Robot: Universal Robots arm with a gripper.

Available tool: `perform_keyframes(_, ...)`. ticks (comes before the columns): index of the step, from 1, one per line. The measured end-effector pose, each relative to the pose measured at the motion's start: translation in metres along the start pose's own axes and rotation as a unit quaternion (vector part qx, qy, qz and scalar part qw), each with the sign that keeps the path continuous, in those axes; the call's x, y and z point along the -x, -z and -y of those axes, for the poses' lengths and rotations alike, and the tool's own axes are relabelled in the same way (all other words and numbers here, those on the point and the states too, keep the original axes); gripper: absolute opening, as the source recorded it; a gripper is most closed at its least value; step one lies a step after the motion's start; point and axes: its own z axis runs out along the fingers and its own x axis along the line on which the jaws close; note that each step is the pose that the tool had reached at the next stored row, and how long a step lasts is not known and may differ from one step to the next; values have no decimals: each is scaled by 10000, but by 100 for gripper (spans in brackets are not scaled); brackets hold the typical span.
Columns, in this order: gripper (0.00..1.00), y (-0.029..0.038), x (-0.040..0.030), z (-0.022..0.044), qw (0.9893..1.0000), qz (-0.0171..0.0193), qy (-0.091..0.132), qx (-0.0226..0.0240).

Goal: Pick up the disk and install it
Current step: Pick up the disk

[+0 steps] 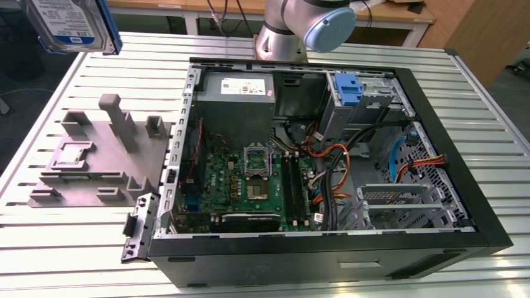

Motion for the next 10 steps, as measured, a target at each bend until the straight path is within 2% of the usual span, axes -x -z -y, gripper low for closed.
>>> perform_keyframes(3, 37, 1, 1, 27, 10000, 0, 0, 1)
perform_keyframes(10, 37, 2, 1, 32, 10000, 0, 0, 1)
